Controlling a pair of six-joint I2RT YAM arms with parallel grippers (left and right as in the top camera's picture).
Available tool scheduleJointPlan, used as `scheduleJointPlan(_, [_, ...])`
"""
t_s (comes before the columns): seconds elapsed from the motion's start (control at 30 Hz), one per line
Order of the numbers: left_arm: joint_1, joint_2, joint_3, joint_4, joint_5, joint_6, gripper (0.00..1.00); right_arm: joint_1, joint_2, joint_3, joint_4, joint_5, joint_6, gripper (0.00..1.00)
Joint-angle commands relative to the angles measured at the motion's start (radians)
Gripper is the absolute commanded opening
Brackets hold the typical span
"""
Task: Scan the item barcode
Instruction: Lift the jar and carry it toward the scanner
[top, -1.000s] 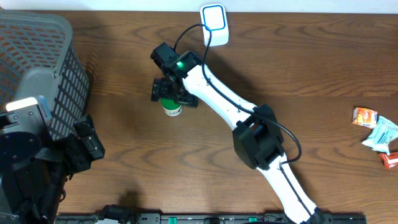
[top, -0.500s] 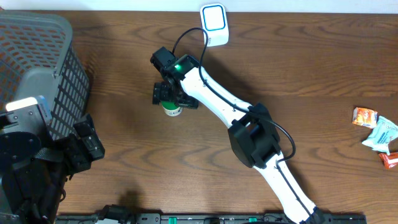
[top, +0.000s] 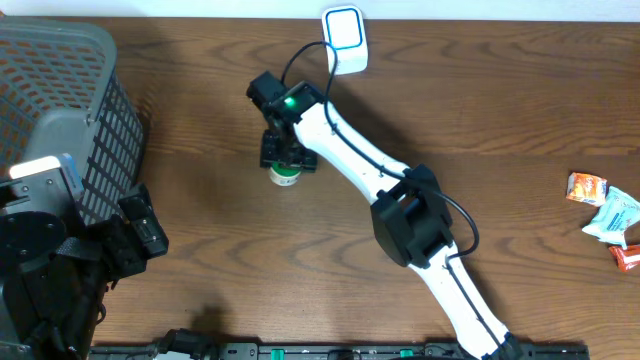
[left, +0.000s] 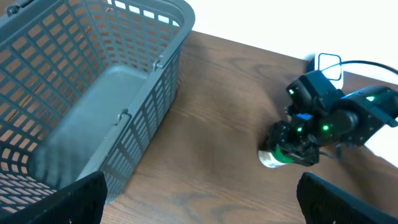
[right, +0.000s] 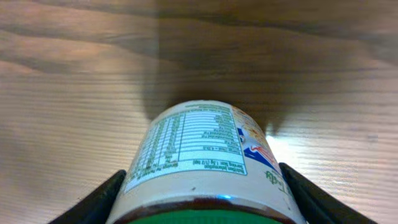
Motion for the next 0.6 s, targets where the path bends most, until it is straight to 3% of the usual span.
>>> scheduleJointPlan(0.0, [0.004,0.003,-0.009,-0.002,-0.016,-0.010,0.98,-0.059,0.014,-0.005,-0.052,0.031,-0.001,0.51])
scheduleJointPlan(0.37, [0.004,0.005,-0.009,-0.001,-0.016,-0.050,0.98,-0.254,-0.019,-0.005,-0.280,0.088,-0.177,0.50])
scheduleJointPlan(0.57, [0.004,0.016,-0.009,-0.002,-0.016,-0.055,0.98,-0.341,-0.019,-0.006,-0.293,0.176,-0.286,0.50])
